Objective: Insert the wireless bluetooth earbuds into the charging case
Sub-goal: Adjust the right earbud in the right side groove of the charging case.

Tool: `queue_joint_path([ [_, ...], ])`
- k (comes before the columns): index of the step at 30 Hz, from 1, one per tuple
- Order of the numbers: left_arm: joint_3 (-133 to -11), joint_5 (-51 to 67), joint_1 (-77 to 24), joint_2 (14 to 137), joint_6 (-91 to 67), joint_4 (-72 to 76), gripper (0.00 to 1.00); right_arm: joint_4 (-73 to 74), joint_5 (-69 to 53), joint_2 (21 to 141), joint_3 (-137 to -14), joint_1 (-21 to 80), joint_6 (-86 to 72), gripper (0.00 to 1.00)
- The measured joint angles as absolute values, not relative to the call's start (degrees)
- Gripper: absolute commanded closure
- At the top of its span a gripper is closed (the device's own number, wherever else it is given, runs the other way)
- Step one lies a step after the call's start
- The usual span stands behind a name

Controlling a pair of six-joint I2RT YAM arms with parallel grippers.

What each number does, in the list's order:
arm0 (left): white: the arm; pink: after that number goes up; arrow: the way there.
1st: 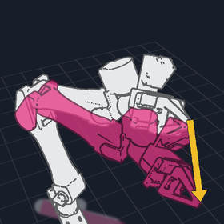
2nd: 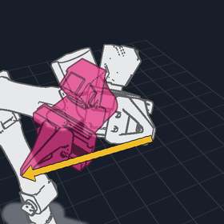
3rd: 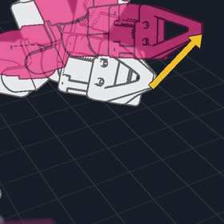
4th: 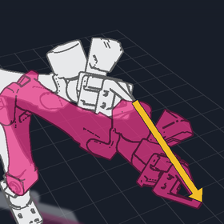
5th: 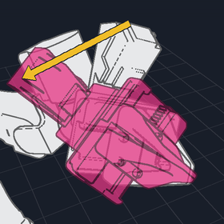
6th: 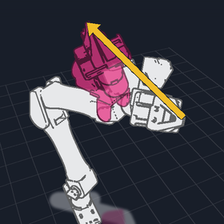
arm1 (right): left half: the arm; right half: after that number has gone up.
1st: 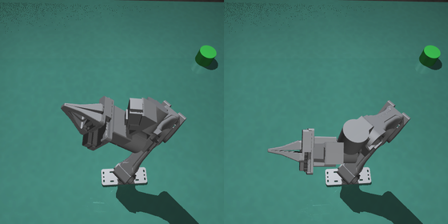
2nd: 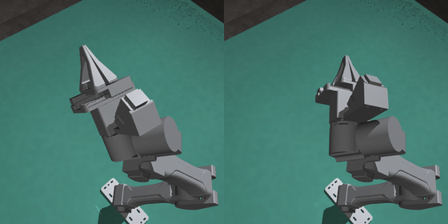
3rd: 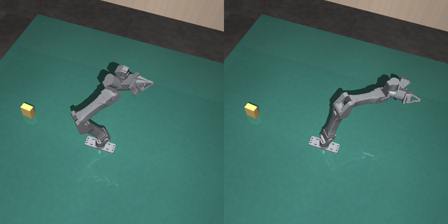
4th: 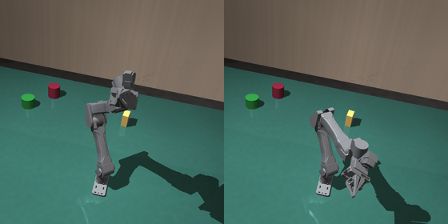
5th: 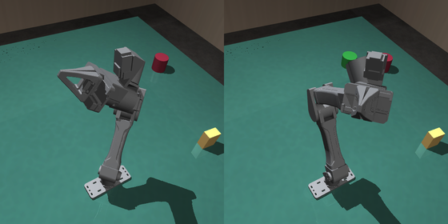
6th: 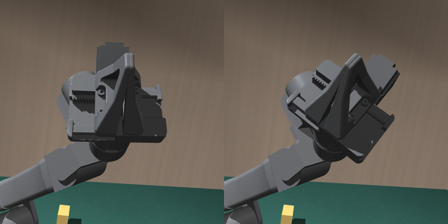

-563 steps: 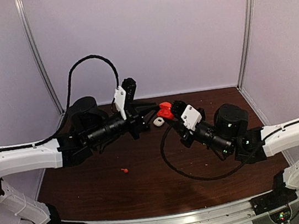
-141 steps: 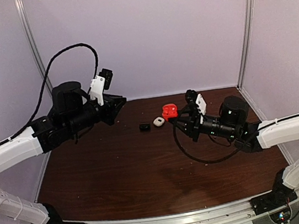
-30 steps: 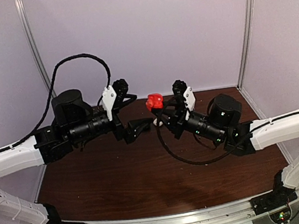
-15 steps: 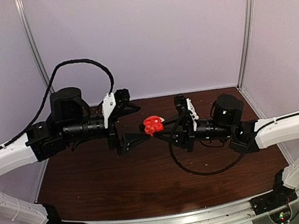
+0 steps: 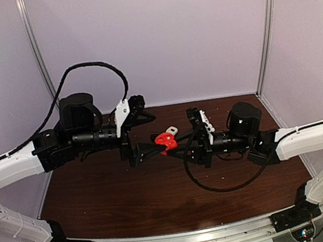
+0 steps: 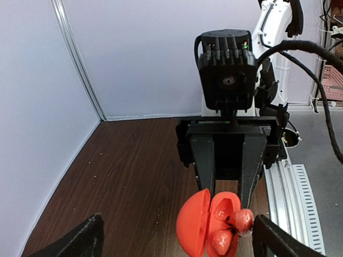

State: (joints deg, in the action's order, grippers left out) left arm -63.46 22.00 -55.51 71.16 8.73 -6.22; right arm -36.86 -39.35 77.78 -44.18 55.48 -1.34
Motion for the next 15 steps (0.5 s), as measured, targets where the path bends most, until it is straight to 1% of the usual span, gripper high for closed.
queue_joint_path([
  [8,-63.5,21.0,-55.5,72.3,7.4,-6.2,0.02,-36.6,-39.4,77.8,-44.2,55.2,-1.5,1.00],
  [15,-64.1,20.5,-55.5,73.1,6.3,-6.1,0.05,-36.6,-39.4,78.0,-44.4,54.8,-1.7,1.00],
])
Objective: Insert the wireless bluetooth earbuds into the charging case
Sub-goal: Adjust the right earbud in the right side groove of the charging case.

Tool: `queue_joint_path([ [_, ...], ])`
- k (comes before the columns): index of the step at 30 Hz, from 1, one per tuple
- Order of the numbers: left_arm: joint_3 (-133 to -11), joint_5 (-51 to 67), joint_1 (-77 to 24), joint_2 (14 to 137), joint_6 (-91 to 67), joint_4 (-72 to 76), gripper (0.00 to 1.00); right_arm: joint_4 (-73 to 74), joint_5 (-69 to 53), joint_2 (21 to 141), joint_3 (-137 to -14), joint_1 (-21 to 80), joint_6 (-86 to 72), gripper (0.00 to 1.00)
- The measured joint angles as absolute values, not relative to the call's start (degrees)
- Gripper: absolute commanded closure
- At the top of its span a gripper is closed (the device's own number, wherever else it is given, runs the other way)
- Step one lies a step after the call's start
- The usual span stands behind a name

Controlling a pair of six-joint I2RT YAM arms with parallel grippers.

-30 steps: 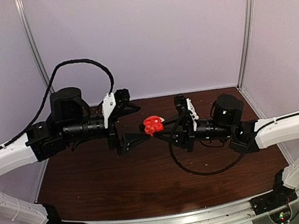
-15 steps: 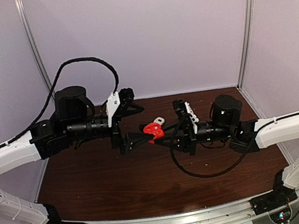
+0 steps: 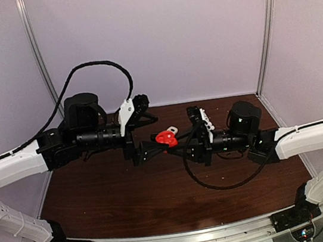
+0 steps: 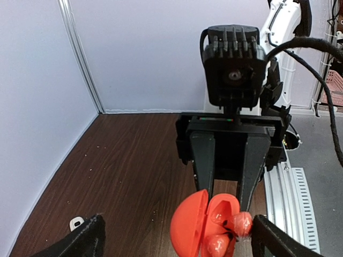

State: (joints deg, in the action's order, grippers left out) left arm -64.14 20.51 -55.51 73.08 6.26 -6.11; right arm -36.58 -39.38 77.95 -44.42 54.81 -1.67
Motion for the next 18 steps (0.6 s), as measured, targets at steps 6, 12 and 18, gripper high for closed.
queue_joint_path([
  [6,-64.2,20.2,-55.6,73.6,5.4,-6.1,0.06,-36.5,-39.4,78.5,-44.7,54.7,-1.7,1.00],
  [12,-64.2,19.7,-55.6,74.3,4.6,-6.0,0.07,-36.1,-39.4,79.1,-44.9,54.5,-1.7,1.00],
  [18,-64.3,19.6,-55.7,74.8,4.0,-5.7,0.08,-35.3,-39.4,79.1,-45.1,54.5,-1.7,1.00],
])
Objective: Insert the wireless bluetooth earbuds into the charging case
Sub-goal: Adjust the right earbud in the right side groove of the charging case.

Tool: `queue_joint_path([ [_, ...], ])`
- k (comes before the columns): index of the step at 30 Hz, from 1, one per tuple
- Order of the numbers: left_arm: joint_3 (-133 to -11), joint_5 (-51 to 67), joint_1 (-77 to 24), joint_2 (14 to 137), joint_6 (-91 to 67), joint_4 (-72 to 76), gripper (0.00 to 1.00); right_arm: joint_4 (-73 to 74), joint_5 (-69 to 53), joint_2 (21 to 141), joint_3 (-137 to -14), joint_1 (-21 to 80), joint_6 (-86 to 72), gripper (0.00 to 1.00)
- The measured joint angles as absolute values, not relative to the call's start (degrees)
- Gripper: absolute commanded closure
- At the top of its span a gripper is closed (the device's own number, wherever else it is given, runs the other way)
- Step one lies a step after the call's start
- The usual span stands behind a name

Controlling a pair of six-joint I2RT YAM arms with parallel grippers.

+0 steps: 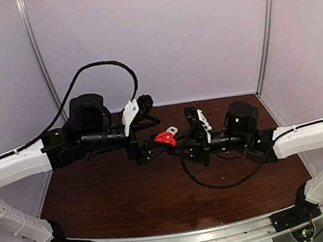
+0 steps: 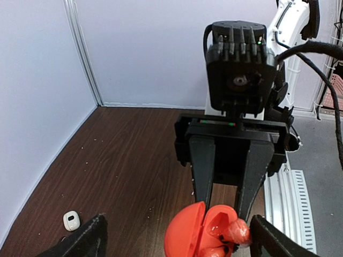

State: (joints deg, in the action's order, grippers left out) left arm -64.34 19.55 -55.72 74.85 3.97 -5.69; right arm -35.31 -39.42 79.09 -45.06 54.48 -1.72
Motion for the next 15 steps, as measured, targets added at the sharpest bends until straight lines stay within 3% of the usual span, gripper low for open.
queue_joint_path([
  [15,-64.7,20.4,-55.5,76.2,2.1,-4.4,0.10,-34.8,-39.4,79.1,-45.6,54.3,-1.6,1.00],
])
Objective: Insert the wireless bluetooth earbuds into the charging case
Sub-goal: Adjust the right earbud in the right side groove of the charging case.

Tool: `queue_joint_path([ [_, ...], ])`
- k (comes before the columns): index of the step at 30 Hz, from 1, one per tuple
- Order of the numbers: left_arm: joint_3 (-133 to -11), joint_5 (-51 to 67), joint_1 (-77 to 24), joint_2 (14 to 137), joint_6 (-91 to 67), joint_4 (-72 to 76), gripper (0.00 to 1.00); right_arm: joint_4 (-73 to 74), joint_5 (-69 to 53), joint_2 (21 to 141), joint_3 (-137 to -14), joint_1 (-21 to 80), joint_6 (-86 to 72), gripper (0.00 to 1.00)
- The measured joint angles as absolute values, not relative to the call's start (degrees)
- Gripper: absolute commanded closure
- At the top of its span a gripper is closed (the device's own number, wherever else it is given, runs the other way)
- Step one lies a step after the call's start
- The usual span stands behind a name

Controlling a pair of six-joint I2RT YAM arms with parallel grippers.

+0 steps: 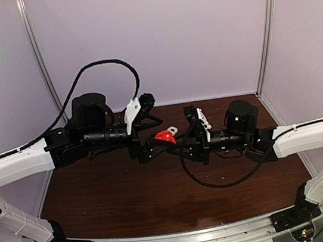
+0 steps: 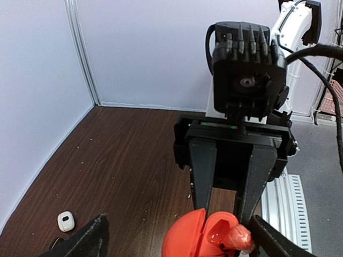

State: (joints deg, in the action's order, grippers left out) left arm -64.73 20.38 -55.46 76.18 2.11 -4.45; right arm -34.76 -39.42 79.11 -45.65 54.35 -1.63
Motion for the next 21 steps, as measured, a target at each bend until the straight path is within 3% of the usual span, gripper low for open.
queue_joint_path([
  [21,-65.1,23.8,-54.3,77.7,0.1,-2.7,0.11,-33.6,-39.6,79.2,-46.0,55.1,-1.5,1.00],
])
